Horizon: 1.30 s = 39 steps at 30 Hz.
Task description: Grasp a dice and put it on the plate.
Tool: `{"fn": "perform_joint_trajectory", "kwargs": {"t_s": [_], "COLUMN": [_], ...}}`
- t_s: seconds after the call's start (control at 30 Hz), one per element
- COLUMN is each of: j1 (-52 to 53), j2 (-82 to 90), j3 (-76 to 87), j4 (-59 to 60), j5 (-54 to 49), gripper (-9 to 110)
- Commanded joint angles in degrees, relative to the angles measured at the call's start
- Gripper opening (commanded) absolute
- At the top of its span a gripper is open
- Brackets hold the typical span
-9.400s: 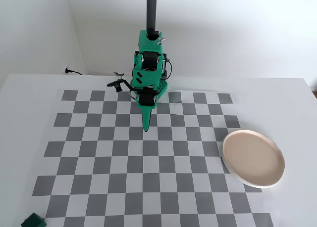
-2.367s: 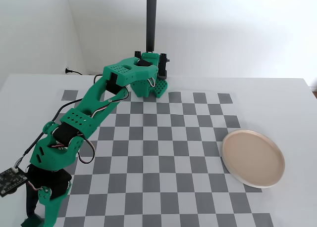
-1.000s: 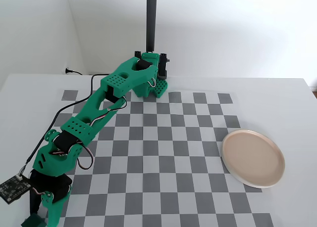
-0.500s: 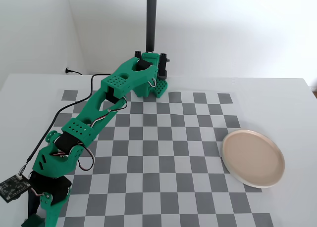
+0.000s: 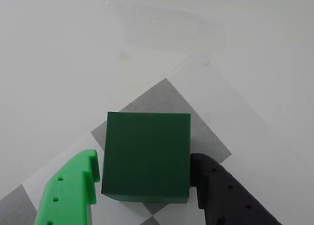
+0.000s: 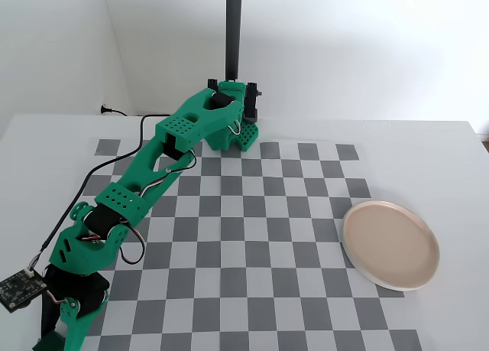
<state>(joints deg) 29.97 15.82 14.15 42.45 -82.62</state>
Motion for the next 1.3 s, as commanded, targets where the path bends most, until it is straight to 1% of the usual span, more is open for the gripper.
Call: {"fn": "perform_joint_trajectory", "kwargs": {"t_s": [0.0, 0.13, 0.3, 0.43, 0.63, 0.9, 1.03, 1.27], "j1": [0.1, 0.3, 0.2, -0.2, -2.4, -4.0, -4.3, -4.7], "j2": [2.7, 2.5, 2.4, 4.0, 8.7, 5.1, 3.2, 5.1], "j3": [-5.4, -5.4, -5.4, -5.6, -7.9, -24.5, -29.5, -27.6], "j4": [-0.9, -0.9, -1.6, -0.7, 8.5, 20.4, 23.1, 23.5], "j5": [-0.7, -0.9, -1.3, -0.5, 1.6, 3.0, 3.0, 3.3], "gripper": [12, 9, -4, -4, -4, -4, -4, -4]}}
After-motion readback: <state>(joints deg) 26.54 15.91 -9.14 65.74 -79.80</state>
